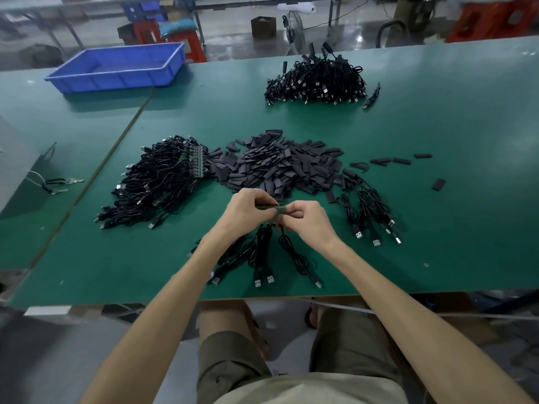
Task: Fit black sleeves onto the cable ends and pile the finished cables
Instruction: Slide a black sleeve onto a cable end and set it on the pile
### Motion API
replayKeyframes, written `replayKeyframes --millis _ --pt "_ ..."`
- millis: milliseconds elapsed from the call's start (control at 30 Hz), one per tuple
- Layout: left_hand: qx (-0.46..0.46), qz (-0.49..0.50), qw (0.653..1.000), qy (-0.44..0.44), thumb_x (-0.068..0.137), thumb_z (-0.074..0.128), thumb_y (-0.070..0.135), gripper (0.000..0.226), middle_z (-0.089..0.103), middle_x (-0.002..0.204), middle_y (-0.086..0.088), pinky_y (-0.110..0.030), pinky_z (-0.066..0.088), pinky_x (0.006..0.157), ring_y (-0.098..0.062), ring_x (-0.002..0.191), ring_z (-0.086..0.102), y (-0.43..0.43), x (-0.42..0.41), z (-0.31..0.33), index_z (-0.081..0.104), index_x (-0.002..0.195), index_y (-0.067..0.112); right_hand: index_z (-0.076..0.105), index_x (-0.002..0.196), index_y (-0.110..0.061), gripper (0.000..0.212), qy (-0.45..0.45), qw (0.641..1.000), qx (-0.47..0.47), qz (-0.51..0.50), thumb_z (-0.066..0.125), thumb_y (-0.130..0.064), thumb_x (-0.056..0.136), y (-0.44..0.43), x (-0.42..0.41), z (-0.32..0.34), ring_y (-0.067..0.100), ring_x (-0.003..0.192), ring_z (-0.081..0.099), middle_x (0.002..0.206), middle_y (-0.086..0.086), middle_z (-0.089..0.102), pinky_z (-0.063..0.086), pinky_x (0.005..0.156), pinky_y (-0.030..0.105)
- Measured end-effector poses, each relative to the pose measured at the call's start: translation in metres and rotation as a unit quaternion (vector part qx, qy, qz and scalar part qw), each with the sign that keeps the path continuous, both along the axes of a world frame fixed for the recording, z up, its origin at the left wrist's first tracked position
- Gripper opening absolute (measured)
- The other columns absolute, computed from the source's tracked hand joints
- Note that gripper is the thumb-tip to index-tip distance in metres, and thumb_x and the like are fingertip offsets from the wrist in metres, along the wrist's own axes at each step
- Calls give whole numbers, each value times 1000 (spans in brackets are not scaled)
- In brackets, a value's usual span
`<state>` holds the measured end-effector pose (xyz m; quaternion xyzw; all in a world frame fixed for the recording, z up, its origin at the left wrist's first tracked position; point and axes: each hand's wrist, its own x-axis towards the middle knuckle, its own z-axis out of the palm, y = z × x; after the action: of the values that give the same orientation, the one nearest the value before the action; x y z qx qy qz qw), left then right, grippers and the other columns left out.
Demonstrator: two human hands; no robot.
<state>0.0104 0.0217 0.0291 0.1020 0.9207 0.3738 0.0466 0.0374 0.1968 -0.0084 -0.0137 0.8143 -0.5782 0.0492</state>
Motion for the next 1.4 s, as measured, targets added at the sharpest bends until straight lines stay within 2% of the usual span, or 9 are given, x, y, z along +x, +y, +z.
replayKeyframes --millis 167,300,467,533,667,767,1100,1233,1400 --pt "-4 26 1000 -17 87 76 24 13 74 91 7 -41 57 90 -12 90 69 6 -1 -3 78 99 19 78 93 -19 9 23 999 30 -13 84 -21 87 2 -3 -3 5 83 73 85 -4 78 58 78 20" --pt "-1 52 999 -13 87 76 24 5 72 89 9 -50 48 100 -17 94 67 11 2 -7 74 89 27 77 92 -18 7 34 998 40 -24 83 -19 88 0 -3 -7 -2 78 71 82 -7 77 56 76 16" --pt "-18 83 996 2 89 74 27 4 71 92 12 -44 38 105 -14 98 65 16 2 -12 72 92 29 77 99 -9 14 38 996 63 -41 80 -20 90 -5 -4 -11 12 85 72 89 2 77 57 79 24" --pt "-24 90 995 17 90 72 27 5 71 92 13 -36 29 96 -12 96 64 19 3 -14 73 95 26 76 97 -10 11 40 995 77 -49 78 -19 91 -8 -3 -13 14 84 70 88 2 75 57 77 27" --pt "-42 104 992 66 90 69 28 6 66 94 14 -34 20 87 -10 98 59 19 7 -18 72 95 26 74 98 -11 13 36 996 61 -47 77 -24 94 -7 -5 -16 7 80 69 85 -5 74 52 72 17" --pt "-51 123 988 83 85 72 39 16 58 96 13 -36 21 91 -12 97 52 10 5 -22 68 96 27 72 100 -8 15 32 997 18 -62 74 -23 96 3 -8 -18 7 83 73 87 -3 78 56 79 21" --pt "-233 75 959 144 88 67 29 22 44 119 -5 -46 17 110 -27 119 37 -51 -13 -44 60 103 13 70 116 -12 22 46 987 -99 -115 50 -10 109 17 -12 -23 19 84 72 91 10 73 60 88 38" --pt "-295 64 942 149 91 63 22 18 47 129 -9 -54 3 120 -31 132 37 -68 -29 -39 63 106 12 69 117 -11 23 48 988 -98 -108 47 -12 110 15 -10 -27 24 80 73 88 11 75 61 85 41" --pt "-219 81 954 186 102 56 22 22 59 121 -8 -43 29 107 -28 117 50 -43 -40 -30 68 117 12 69 114 -14 18 64 992 -55 -94 52 -18 109 10 -9 -32 21 73 71 80 2 73 61 79 41"
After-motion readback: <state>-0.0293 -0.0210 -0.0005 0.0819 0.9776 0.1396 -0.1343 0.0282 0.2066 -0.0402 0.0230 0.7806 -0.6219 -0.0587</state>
